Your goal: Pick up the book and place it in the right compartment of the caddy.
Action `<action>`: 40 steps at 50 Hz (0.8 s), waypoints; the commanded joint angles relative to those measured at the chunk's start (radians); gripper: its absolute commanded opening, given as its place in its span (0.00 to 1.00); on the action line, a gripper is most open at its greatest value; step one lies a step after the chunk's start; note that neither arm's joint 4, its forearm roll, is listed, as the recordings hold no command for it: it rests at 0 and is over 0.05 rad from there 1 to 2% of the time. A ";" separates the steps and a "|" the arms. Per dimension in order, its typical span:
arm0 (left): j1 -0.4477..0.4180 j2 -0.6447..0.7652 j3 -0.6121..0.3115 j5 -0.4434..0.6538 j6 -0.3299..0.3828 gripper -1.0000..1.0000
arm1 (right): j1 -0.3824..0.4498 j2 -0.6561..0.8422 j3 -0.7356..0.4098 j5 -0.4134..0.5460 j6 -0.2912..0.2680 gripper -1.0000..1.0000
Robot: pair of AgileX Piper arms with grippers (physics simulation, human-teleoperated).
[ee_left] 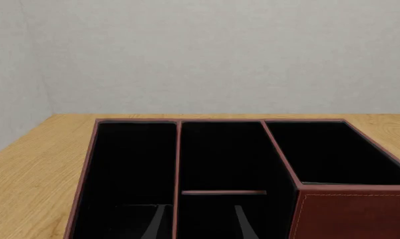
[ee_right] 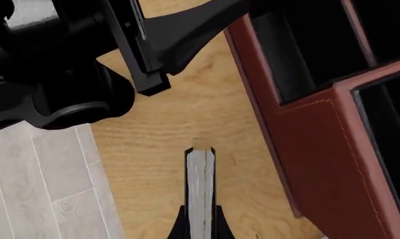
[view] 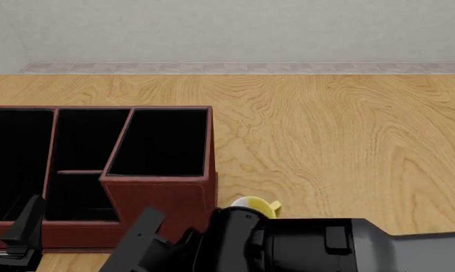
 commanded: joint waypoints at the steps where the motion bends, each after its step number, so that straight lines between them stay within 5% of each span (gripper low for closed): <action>1: 0.000 0.000 0.000 0.000 0.000 1.00 | -0.015 -0.050 -0.008 0.054 -0.043 0.00; 40: 0.000 0.000 0.000 0.000 0.000 1.00 | -0.070 -0.197 -0.165 0.241 -0.150 0.00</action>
